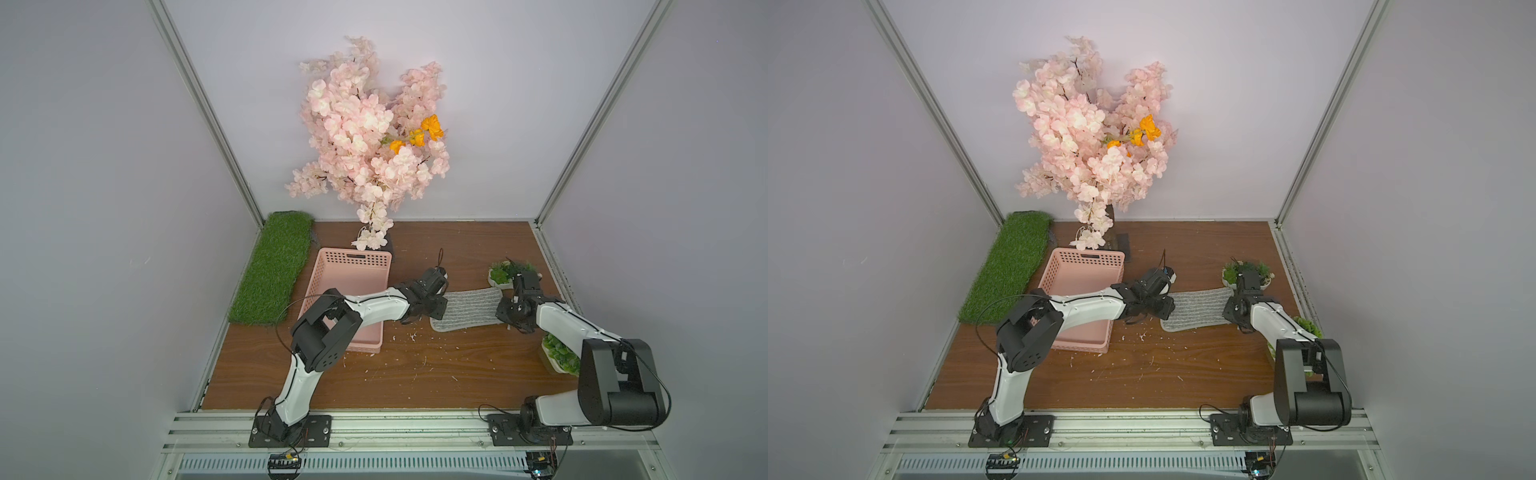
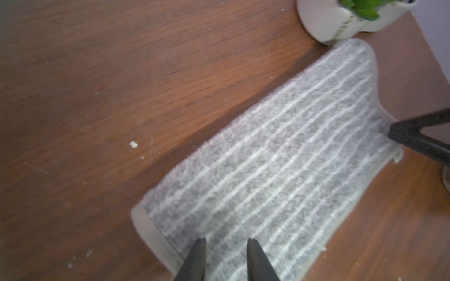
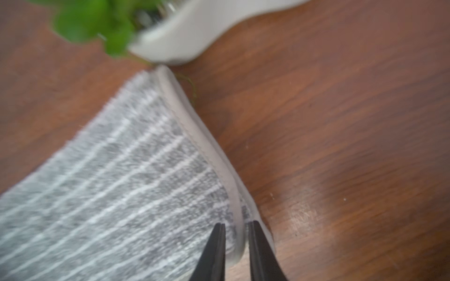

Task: Fold the square dishcloth
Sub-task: Fold the cleaning item at the center of the board.

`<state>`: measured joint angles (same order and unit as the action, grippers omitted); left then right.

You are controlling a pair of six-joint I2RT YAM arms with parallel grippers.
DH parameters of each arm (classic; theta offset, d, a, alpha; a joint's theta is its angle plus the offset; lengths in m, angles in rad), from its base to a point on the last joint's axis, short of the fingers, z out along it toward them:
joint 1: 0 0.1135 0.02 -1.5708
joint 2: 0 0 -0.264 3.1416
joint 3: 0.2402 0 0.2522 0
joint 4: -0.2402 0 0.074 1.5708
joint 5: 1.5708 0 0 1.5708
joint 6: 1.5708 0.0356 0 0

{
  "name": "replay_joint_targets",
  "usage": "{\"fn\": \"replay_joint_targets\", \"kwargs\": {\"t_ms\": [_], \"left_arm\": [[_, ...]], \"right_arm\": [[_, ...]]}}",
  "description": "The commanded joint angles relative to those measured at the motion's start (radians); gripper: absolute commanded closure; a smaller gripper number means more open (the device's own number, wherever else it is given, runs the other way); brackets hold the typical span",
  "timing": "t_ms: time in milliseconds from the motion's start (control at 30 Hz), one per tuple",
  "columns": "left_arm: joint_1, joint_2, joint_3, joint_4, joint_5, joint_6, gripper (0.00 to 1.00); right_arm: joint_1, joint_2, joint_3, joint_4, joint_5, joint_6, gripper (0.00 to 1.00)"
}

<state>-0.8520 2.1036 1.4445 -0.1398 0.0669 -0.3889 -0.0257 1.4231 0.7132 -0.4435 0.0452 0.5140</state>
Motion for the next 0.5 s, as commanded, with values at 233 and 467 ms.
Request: {"fn": "replay_joint_targets", "kwargs": {"t_ms": [233, 467], "left_arm": [[0.055, 0.106, 0.124, -0.017, -0.060, -0.011, 0.72], [0.066, 0.099, 0.096, -0.049, -0.113, -0.023, 0.72]], "right_arm": [[-0.020, 0.052, -0.050, 0.091, -0.011, 0.001, 0.81], [-0.022, 0.063, -0.053, 0.112, -0.070, -0.015, 0.81]]}}
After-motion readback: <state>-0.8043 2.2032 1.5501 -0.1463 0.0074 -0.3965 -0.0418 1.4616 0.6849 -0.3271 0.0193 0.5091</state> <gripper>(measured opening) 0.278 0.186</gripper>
